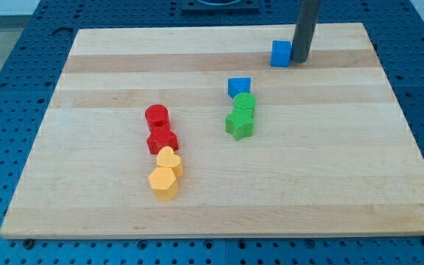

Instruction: Place the blue cube diagonally to the top right of the red circle

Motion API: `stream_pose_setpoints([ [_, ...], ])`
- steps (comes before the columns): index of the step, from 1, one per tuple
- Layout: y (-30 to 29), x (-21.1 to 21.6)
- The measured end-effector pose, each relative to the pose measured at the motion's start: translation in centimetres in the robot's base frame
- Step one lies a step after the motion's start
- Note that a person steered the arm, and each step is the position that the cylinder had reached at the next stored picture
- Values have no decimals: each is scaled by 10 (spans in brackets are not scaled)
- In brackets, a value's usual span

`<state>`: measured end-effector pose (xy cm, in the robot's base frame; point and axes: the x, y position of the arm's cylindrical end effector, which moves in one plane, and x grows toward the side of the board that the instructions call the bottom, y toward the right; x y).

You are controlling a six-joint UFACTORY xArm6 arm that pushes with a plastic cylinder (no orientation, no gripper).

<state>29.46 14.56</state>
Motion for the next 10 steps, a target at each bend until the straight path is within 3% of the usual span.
stream_pose_setpoints([
  [4, -63, -7],
  [8, -33, -65],
  [10, -54, -27],
])
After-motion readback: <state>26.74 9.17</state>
